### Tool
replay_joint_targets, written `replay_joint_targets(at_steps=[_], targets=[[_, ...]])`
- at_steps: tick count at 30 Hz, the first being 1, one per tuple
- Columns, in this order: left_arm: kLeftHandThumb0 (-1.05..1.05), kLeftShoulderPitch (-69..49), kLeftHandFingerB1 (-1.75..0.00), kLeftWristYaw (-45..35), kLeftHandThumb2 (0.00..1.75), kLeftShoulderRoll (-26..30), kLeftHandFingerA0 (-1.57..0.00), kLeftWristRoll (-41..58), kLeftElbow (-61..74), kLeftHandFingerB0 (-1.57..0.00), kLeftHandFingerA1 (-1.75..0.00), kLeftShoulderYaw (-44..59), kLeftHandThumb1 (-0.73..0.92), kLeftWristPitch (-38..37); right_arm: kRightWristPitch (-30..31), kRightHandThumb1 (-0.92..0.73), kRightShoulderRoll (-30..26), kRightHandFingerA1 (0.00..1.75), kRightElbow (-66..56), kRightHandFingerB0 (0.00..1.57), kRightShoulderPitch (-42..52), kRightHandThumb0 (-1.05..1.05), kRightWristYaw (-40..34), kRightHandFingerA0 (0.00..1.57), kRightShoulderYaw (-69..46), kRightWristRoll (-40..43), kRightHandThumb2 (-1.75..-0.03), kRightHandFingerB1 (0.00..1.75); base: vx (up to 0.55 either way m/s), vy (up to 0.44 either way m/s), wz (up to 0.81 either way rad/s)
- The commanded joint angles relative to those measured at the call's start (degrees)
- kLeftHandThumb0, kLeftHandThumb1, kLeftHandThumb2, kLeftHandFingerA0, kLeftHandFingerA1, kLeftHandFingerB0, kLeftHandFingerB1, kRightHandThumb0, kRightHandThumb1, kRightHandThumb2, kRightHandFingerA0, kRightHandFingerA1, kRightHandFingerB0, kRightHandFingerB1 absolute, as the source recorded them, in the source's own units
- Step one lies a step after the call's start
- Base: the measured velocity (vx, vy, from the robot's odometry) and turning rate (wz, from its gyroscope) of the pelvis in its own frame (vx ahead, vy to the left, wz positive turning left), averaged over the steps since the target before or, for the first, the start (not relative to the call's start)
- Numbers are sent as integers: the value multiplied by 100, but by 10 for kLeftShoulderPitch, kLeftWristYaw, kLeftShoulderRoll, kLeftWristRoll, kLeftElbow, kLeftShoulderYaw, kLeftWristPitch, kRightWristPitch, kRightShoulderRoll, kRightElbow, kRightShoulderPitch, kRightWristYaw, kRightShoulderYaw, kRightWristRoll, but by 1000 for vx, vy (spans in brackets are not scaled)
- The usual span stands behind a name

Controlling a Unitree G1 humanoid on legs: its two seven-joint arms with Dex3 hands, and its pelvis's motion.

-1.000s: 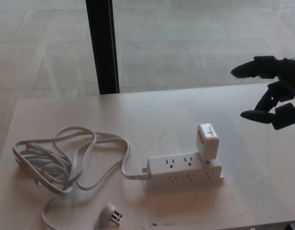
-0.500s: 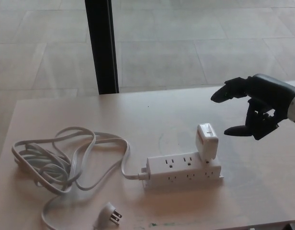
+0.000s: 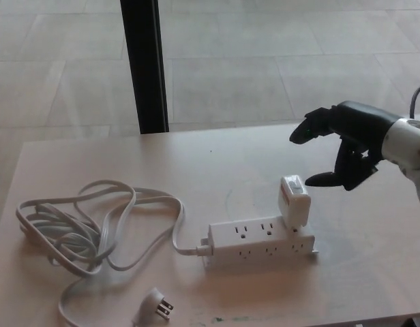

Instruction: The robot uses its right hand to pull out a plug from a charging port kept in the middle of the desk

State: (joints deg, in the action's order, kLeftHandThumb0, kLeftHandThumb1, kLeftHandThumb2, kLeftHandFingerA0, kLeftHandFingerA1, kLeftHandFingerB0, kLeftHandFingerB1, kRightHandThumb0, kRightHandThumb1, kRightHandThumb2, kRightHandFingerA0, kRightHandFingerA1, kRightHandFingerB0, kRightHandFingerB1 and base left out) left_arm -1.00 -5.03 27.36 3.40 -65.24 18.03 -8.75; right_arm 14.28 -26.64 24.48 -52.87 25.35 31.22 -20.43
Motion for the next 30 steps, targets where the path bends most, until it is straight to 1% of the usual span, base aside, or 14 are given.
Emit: replay_joint_targets(at_steps=[1, 3, 4, 6, 7, 8, 11, 12, 13, 22, 25, 26, 27, 30], targets=[[-63, 7, -60, -3, 59, 14, -74, 3, -6, -68, -75, 0, 63, -1, 1, -44, 14, 100, 1, 22, -14, -76, 29, 73, 9, -37, -87, 45, 0, 0, 0], [-63, 8, -60, -9, 59, 15, -74, 6, -8, -68, -75, 2, 63, -4, 4, -44, 18, 100, 2, 22, -11, -76, 38, 73, 9, -38, -87, 45, 0, 0, 0], [-68, 8, -67, -8, 83, 15, -72, 4, -7, -66, -77, 0, 48, -4, 9, -57, 18, 100, 2, 23, -13, -76, 51, 67, 17, -45, -59, 31, 0, 0, 0], [-64, 5, -59, -8, 59, 14, -74, 5, -2, -67, -78, 1, 64, -4, 10, -24, 19, 90, 4, 0, -10, -38, 60, 72, 25, -54, -90, 49, 0, 0, 0], [-64, 2, -56, -11, 60, 15, -72, 3, 1, -65, -70, -2, 66, -6, 2, -50, 18, 108, 19, 3, -11, -92, 65, 78, 36, -63, -84, 34, 0, 0, 0], [-64, 2, -58, -16, 60, 14, -71, 8, 1, -64, -68, 3, 66, -6, 3, -54, 19, 113, 24, 9, -9, -79, 70, 76, 30, -56, -58, 29, 0, 0, 0], [-65, 7, -60, -12, 60, 14, -75, 6, -1, -68, -69, 2, 66, -5, 21, -46, 14, 90, 27, 8, -16, -90, 97, 56, 36, -68, -83, 26, 0, 0, 0], [-68, 8, -59, -11, 61, 14, -76, 7, -4, -68, -66, 2, 67, -5, 22, -54, 10, 91, 24, 6, -16, -83, 102, 52, 38, -73, -57, 29, 0, 0, 0], [-66, 9, -59, -8, 60, 14, -77, 6, -4, -69, -67, 2, 66, -4, 25, -41, 9, 83, 23, 10, -16, -82, 107, 46, 37, -74, -84, 24, 0, 0, 0], [-66, 19, -57, -5, 61, 16, -79, 4, -8, -67, -73, 1, 67, -2, 34, -47, 7, 99, 20, 6, -26, -93, 134, 54, 36, -103, -84, 28, 0, 0, 0], [-66, 18, -53, -11, 61, 15, -74, 8, -11, -66, -62, 5, 68, -12, 35, -42, 18, 108, 13, 0, -20, -77, 124, 60, 32, -109, -89, 38, 0, 0, 0], [-67, 18, -52, -11, 61, 14, -76, 9, -9, -66, -63, 5, 68, -11, 37, -53, 21, 126, 9, 12, -20, -84, 123, 61, 33, -111, -58, 31, 0, 0, 0], [-66, 17, -52, -13, 61, 13, -73, 12, -3, -65, -62, 8, 69, -8, 38, -40, 26, 111, 6, 0, -22, -73, 124, 72, 35, -114, -89, 41, 0, 0, 0], [-65, 17, -57, -11, 60, 9, -75, 13, -1, -69, -63, 11, 69, -9, 29, -17, 34, 96, 6, 0, -20, -39, 118, 69, 31, -114, -86, 50, 0, 0, 0]])
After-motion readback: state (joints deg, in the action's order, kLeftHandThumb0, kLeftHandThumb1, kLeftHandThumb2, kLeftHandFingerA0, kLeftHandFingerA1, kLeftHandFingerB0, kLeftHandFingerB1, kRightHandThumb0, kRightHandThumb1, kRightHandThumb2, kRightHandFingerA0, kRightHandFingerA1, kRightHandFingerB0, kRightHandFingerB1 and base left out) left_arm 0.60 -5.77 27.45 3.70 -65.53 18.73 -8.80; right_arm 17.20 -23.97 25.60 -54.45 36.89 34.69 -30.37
